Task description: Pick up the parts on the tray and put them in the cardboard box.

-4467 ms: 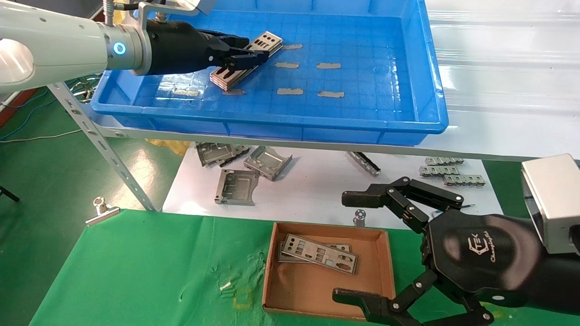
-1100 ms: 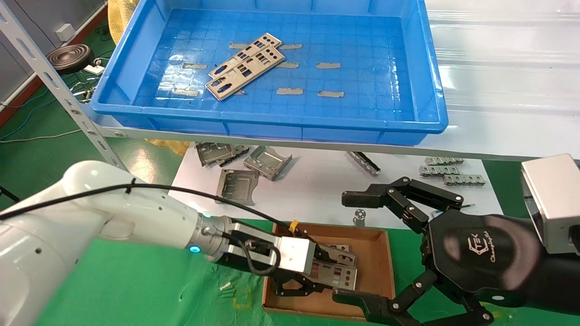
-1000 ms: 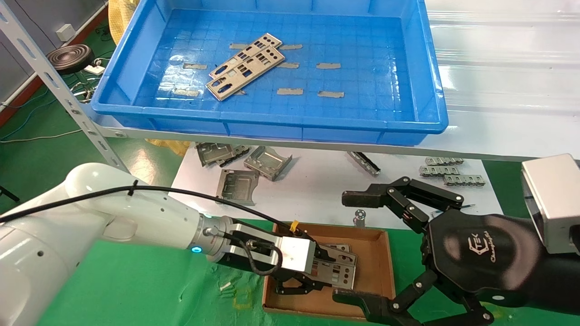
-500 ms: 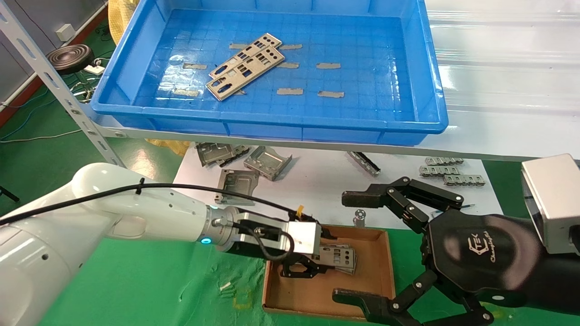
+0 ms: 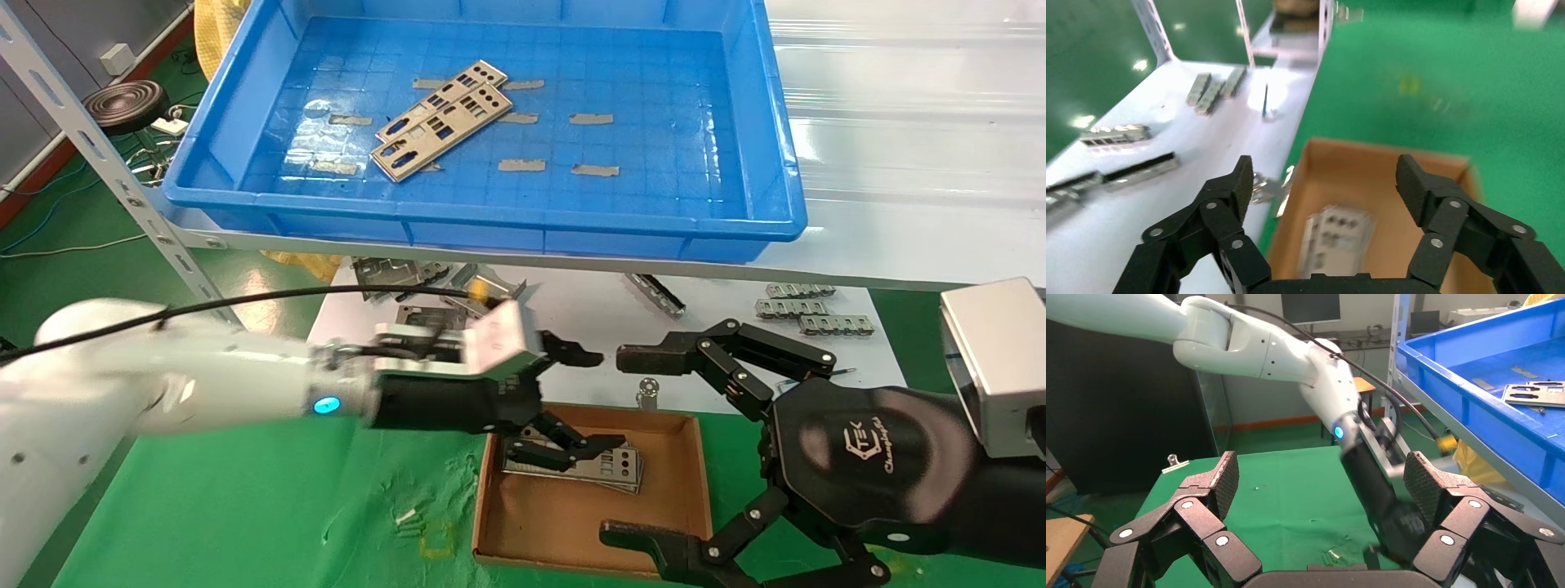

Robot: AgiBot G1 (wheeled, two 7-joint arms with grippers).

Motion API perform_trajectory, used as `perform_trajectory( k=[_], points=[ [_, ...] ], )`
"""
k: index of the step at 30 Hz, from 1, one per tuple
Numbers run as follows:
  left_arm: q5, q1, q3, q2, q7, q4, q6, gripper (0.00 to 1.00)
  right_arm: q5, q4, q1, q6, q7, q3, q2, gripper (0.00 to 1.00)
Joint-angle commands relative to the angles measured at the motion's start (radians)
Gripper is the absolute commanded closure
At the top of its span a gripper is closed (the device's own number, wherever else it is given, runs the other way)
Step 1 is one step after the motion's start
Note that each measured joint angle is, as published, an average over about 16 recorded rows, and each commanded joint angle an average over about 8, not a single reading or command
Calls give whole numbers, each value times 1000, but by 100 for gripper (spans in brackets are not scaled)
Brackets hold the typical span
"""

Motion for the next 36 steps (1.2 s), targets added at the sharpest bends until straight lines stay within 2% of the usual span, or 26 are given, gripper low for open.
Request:
perform_trajectory(
  k=[1, 13, 36],
  points=[
    [-45, 9, -22, -15, -22, 24, 46, 0, 0, 0, 0, 0, 0, 0, 0, 0],
    [-47, 23, -40, -32, -34, 0, 51, 0, 0, 0, 0, 0, 0, 0, 0, 0],
    [-92, 200, -303, -284, -230, -359, 118, 0, 0, 0, 0, 0, 0, 0, 0, 0]
  ],
)
